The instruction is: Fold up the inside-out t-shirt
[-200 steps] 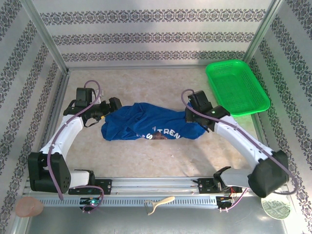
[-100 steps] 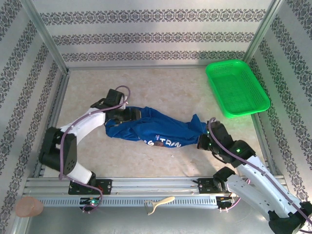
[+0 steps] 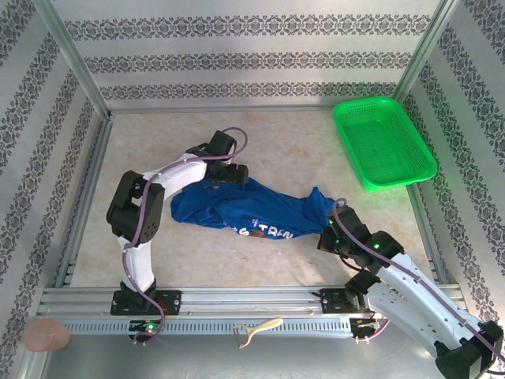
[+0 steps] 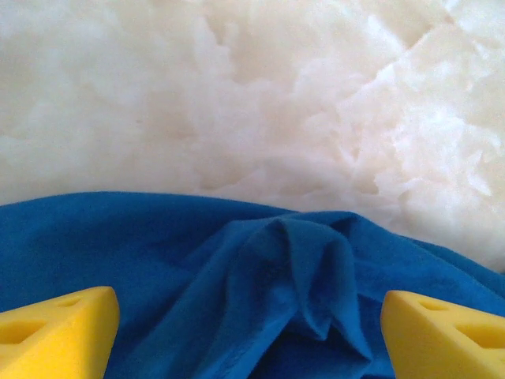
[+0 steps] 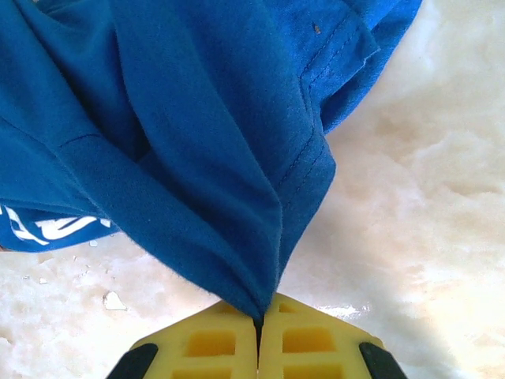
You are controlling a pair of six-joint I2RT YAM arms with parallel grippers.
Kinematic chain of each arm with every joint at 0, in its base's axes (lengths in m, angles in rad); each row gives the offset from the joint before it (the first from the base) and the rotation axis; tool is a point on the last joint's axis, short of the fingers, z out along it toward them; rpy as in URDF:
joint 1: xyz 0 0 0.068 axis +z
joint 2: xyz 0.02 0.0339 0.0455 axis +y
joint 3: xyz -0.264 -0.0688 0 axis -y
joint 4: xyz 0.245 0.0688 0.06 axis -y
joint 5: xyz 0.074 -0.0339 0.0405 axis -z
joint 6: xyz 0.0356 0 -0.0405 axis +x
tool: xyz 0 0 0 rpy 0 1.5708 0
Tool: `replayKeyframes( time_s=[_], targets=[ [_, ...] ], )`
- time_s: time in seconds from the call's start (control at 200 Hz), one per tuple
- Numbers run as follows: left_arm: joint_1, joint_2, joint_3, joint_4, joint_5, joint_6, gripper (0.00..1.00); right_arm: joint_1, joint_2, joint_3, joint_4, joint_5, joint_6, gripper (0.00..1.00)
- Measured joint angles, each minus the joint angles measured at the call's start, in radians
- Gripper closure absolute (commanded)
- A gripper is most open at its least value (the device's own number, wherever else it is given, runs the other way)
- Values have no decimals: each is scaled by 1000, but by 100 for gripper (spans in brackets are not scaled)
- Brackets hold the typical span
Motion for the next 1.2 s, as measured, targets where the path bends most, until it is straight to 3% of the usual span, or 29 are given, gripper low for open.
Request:
replayKeyframes(
  time_s=[0.055,0.105,0.13,0.185,0.265,0.525,0.774,0.919,0.999,1.199],
  targets=[
    [-26,33,27,-13,-14,-1,17,0,0,-1,5,0,0,100],
    [-47,64,47,-18,-34,-2,31,0,0,-1,7,0,0,100],
    [-56,79,56,-23,-43,-7,39,0,0,-1,8,0,0,100],
    [-70,110,71,-33,-63,-5,69,0,0,-1,9,0,-1,100],
    [-74,138,84,-45,-110,-4,100,-3,0,3,8,1,-5,100],
    [8,82,183,-148,-123,38,100,-98,10,84,22,0,-55,100],
    [181,-214,269,-213,100,92,100,-174,31,148,58,-40,-122,100],
    [255,-372,214,-211,256,93,88,-180,24,181,88,-79,-166,100],
    [288,-446,124,-195,315,88,77,-180,20,198,87,-100,-190,100],
    [353,-579,-146,-140,359,66,56,-184,6,216,52,-109,-229,100]
  ],
)
